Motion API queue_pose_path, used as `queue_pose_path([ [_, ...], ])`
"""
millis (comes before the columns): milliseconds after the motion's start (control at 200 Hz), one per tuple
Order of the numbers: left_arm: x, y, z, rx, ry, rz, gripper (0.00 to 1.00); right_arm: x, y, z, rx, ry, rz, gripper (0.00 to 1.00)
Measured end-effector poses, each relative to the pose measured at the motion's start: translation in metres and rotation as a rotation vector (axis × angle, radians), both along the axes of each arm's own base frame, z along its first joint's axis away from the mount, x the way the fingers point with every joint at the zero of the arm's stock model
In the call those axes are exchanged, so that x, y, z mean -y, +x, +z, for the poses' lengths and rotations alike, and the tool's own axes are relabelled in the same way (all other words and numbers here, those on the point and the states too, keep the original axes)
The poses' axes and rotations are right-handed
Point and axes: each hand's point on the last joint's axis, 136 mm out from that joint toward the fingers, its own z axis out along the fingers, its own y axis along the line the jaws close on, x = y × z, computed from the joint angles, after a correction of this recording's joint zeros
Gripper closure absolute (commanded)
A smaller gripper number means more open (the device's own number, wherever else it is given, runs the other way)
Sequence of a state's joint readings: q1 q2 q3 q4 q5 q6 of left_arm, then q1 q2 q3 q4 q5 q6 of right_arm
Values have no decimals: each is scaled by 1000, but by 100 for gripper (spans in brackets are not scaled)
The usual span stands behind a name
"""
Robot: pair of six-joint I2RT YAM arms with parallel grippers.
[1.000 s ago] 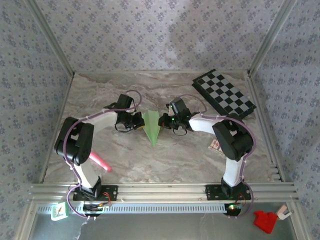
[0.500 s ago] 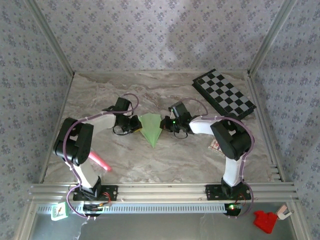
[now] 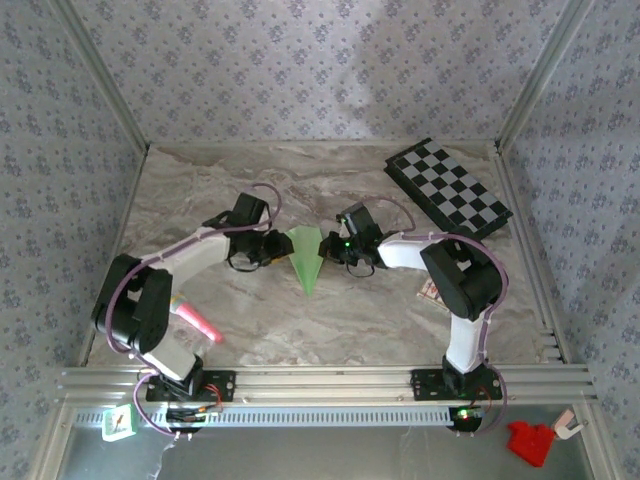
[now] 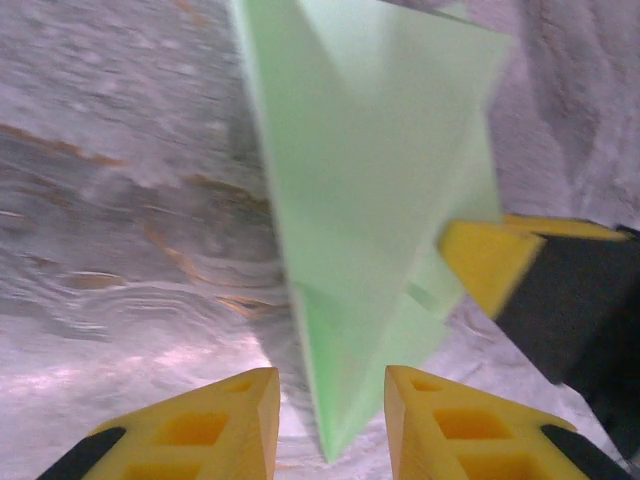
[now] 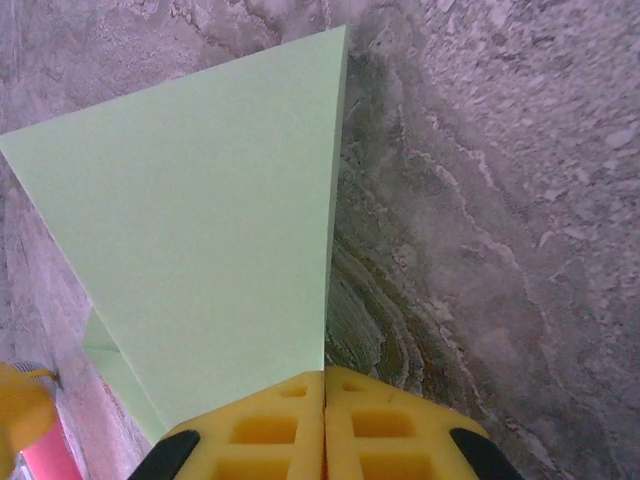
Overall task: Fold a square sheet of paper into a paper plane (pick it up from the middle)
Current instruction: Move the paper plane to the center of the table.
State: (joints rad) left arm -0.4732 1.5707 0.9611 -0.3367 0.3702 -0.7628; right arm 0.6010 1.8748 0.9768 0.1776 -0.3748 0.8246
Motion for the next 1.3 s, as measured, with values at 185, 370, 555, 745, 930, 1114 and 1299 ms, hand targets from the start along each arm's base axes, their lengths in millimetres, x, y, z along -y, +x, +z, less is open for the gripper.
queue_pose_path([
  [185,17,-17,-1,-26,-13,-22,67,-3,-1,0,-3,3,5,92],
  [370,25,-21,-15,-63,-1,-29,67,-4,-1,0,-5,4,9,92],
  [555,27,-23,-27,-99,18,-29,66,-4,-1,-2,-9,2,9,92],
  [745,31,-18,-23,-86,9,-32,66,-4,-1,-2,-9,2,10,92],
  [930,36,-15,-26,-86,24,-36,63,-4,-2,-4,-11,1,10,92],
  [1114,32,-21,-40,-125,85,-36,59,-4,-2,-4,-15,1,7,92],
  [1299,32,-23,-41,-119,118,-45,56,-4,-2,-4,-16,4,9,92],
])
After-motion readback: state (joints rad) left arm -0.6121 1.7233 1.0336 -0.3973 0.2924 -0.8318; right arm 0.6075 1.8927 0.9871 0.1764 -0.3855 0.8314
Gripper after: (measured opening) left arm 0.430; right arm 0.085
